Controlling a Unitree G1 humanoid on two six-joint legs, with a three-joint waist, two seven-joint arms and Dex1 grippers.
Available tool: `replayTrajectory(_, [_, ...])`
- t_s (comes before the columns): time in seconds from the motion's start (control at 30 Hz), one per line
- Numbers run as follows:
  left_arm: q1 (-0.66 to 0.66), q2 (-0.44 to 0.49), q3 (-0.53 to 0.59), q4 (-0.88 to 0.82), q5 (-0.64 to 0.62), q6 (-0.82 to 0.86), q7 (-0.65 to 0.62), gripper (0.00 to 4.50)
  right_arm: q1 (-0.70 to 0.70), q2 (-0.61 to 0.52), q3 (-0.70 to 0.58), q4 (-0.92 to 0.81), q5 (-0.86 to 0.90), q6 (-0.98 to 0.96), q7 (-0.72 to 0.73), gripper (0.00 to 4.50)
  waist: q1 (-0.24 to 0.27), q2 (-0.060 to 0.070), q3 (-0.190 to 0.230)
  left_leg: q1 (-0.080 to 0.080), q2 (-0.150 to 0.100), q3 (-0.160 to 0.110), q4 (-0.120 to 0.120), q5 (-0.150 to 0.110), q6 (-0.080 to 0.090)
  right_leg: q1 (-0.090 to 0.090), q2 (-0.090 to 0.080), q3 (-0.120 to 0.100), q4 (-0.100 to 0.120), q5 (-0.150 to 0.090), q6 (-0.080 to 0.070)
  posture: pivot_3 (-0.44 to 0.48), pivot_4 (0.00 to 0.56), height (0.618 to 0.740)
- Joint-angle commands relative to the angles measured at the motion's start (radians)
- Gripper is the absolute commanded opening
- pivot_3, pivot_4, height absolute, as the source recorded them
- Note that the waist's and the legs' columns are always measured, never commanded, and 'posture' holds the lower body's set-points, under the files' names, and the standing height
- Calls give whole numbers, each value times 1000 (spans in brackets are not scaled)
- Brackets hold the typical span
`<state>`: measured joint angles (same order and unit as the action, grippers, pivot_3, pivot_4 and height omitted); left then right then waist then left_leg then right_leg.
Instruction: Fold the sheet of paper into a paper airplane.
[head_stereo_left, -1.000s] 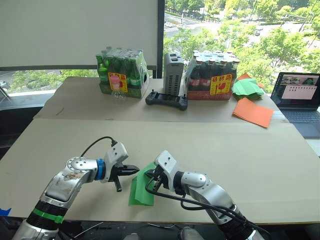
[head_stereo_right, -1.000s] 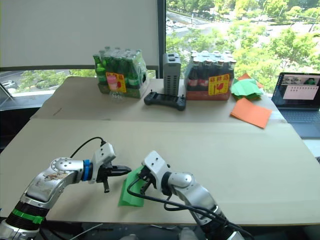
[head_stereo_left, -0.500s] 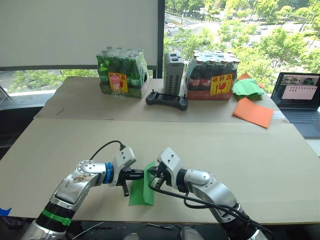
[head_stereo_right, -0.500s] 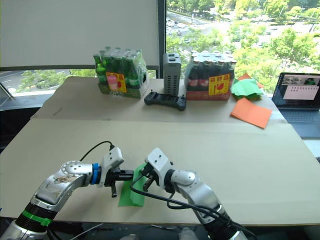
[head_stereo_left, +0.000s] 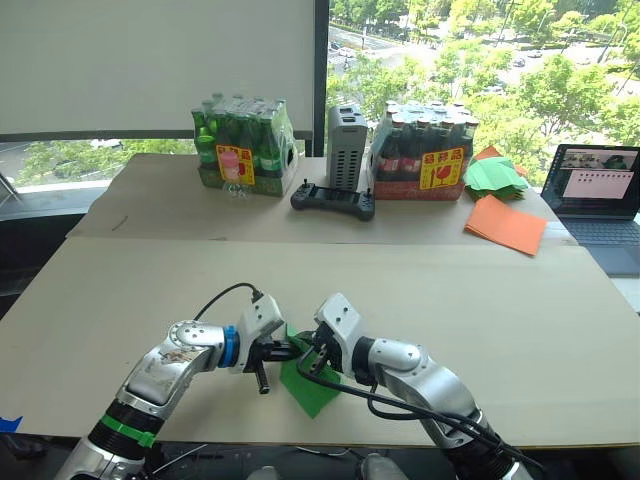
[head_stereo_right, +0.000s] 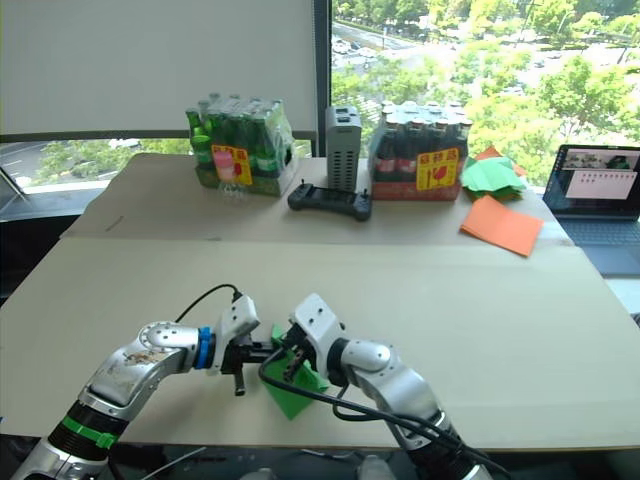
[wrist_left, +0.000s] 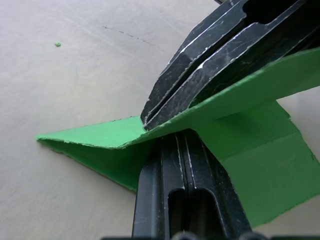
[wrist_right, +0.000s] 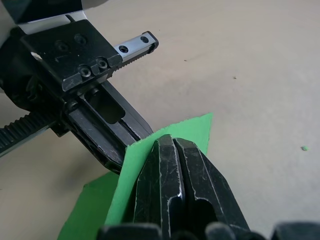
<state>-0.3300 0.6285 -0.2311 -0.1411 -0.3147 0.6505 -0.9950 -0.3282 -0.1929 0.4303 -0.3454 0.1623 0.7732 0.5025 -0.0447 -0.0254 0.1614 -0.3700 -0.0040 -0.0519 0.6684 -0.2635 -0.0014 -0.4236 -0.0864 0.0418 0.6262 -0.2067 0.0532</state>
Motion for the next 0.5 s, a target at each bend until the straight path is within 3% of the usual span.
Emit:
replayTrajectory(0.03, [8,26,30,11,9,-27,0,31,0,7,13,-22,5,-4,-1,0,0,0,0,0,0,0,0,0,0,0,0,0,0,0,0,0,150,740])
replayTrajectory(0.27, [47,72,76,15,8,-40,8,31,-3,-5,29,-5,1,-13,6,0,0,0,0,0,1,0,0,0,0,0,0,0,0,0,-1,0,150,740])
replayTrajectory(0.5, [33,40,55,28,17,-52,25,31,-8,-13,48,-10,20,-4,44,0,2,0,0,0,0,0,0,0,0,0,0,0,0,0,-1,0,150,740])
